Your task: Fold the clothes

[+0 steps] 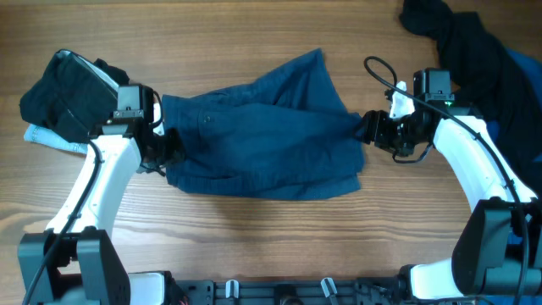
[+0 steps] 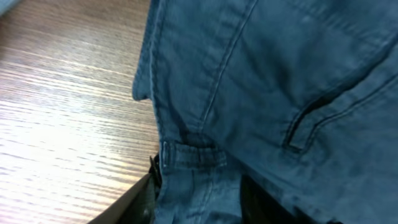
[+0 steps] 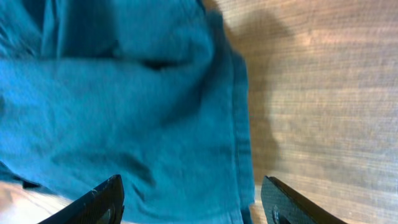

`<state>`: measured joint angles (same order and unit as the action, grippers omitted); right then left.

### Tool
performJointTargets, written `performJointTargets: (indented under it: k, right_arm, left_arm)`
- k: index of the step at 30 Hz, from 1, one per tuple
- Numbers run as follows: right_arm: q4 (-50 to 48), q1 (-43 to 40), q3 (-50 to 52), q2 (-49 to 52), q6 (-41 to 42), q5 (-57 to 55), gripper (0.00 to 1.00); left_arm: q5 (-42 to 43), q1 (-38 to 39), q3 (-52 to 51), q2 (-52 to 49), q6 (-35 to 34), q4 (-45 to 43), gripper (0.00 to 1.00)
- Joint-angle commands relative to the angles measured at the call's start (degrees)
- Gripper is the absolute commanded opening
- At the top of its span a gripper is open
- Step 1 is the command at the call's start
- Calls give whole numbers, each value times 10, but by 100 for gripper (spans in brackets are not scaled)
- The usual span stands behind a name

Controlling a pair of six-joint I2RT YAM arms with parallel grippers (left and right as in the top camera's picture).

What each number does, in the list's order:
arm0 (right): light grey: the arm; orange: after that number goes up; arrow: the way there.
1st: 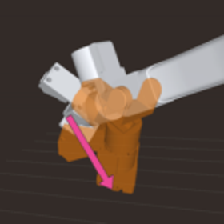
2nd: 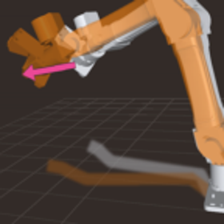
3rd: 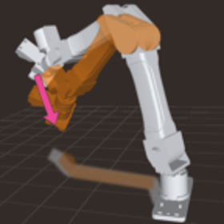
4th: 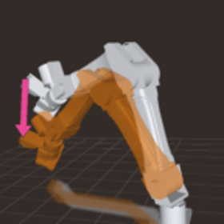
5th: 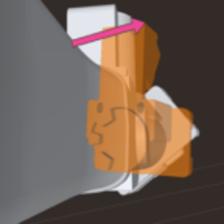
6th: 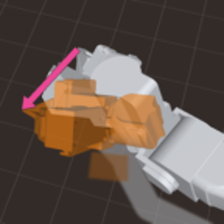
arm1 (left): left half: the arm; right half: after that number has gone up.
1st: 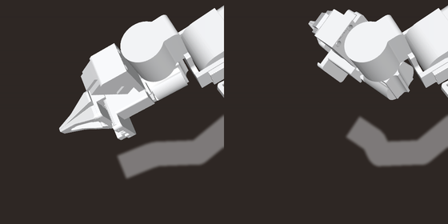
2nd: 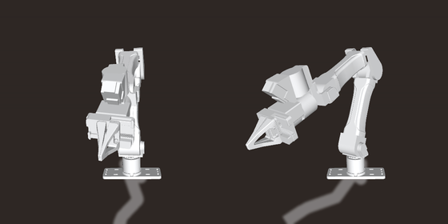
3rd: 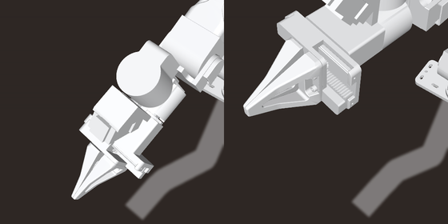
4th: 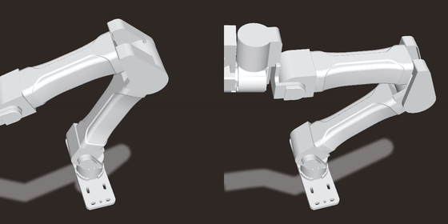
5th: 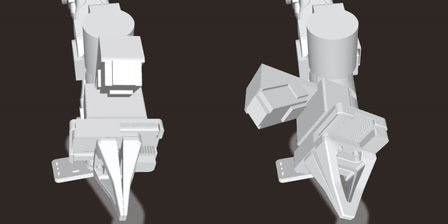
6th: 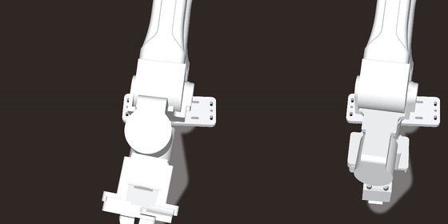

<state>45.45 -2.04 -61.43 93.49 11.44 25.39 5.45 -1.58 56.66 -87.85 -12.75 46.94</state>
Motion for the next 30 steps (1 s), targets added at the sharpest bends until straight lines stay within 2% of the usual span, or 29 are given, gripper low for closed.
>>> performJointTargets:
  k: [1,3,5,7,12,14,15,16,21,25,30]
  right_arm:
    - [18,-1,-4,-8,-24,2,72]
    - [18,-1,-4,-8,-25,3,71]
    - [20,-1,-4,-8,-25,3,72]
    - [26,-1,-4,-8,-25,3,71]
    - [25,-1,-4,-8,-25,3,72]
    - [26,-1,-4,-8,-25,3,71]
    - [27,-1,-4,-8,-25,3,71]
    - [28,-1,-4,-8,-25,3,72]
    - [39,-1,-1,-8,-24,3,73]
    - [31,-1,19,-8,-27,6,54]
    - [-1,-1,70,-8,-84,75,52]
  left_arm:
    - [7,-2,-23,7,3,-21,43]
    - [5,-2,-24,7,3,-28,39]
    - [-30,-2,-24,7,3,-25,30]
    - [-56,-2,-24,7,3,-24,33]
    - [2,-1,-31,4,3,-66,34]
    - [38,-1,-45,-2,3,-95,22]
    - [57,-1,-47,-5,3,-97,6]
    - [82,-1,-47,-5,3,-97,4]
    - [117,-5,3,46,3,-57,4]
    - [117,-13,66,142,3,-43,4]
    - [115,-13,73,230,5,-45,4]
